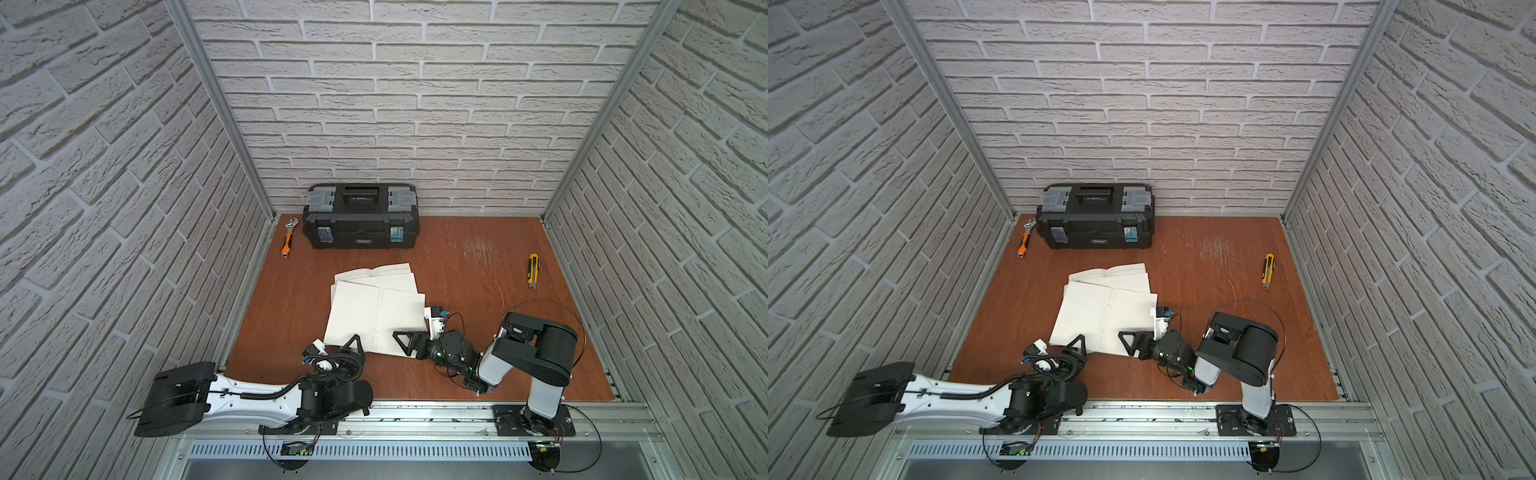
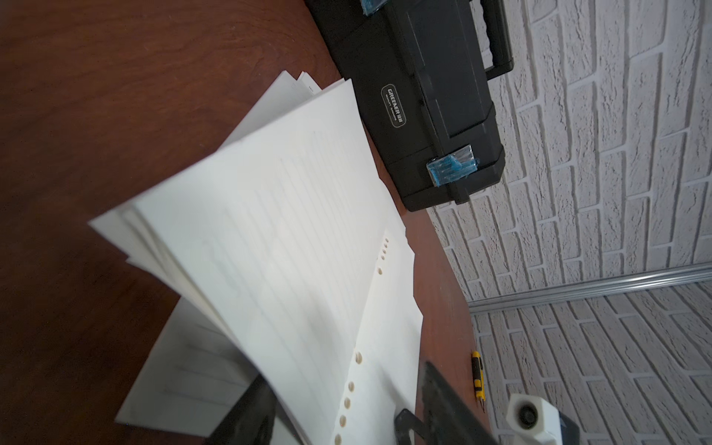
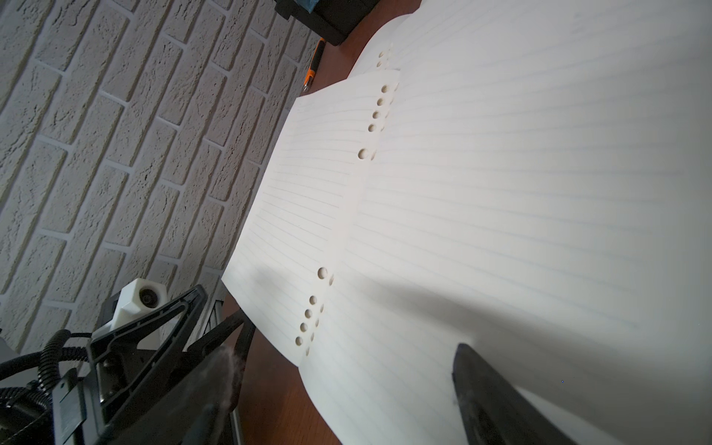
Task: Close the notebook
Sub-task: Close the notebook at the center of the board.
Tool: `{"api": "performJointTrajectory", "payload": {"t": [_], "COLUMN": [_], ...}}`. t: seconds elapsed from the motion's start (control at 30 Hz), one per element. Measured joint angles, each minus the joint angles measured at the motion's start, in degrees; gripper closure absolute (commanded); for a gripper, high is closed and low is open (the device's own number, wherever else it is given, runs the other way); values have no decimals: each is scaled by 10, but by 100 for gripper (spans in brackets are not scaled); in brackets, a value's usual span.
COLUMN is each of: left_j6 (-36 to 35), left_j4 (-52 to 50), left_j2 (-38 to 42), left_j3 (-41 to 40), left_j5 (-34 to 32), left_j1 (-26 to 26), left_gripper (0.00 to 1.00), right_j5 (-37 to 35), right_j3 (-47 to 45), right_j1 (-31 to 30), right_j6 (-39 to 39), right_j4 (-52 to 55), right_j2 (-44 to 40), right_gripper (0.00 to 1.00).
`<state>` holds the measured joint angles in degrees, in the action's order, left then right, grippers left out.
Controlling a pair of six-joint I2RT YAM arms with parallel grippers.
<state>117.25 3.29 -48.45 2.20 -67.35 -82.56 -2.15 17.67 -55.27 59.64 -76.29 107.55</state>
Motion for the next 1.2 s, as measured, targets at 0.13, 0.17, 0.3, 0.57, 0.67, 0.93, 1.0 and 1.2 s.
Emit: {"api": "performJointTrajectory", "payload": {"t": [0.13,0.17,0.3,0.57,0.67,0.93,1.0,1.2], "left_j6": [-46,-56,-99,-182,-245,-364,-377,-415], "left_j4": [13,17,29,49,58,54,51,58], "left_j2": [3,3,-9,-78,-105,-173,-194,-235], "left_j3": [-3,-3,1,35,76,168,179,192], "left_j5": [19,24,44,57,63,91,97,109], "left_j1": [29,33,49,60,62,62,62,61], "left_gripper": [78,82,96,100,100,100,100,100], "right_j5": [1,1,3,12,21,36,40,48], "right_j3": [-1,-1,-2,-10,-17,-38,-60,-96], "right_j1": [0,0,1,9,14,27,40,79], "right_j6": [1,1,1,2,2,2,1,-10], "right_j4": [-6,-7,-10,-54,-80,-141,-151,-23], "right_j2": [3,3,3,23,32,52,44,-70], "right_gripper": [11,11,11,11,12,14,15,16]}}
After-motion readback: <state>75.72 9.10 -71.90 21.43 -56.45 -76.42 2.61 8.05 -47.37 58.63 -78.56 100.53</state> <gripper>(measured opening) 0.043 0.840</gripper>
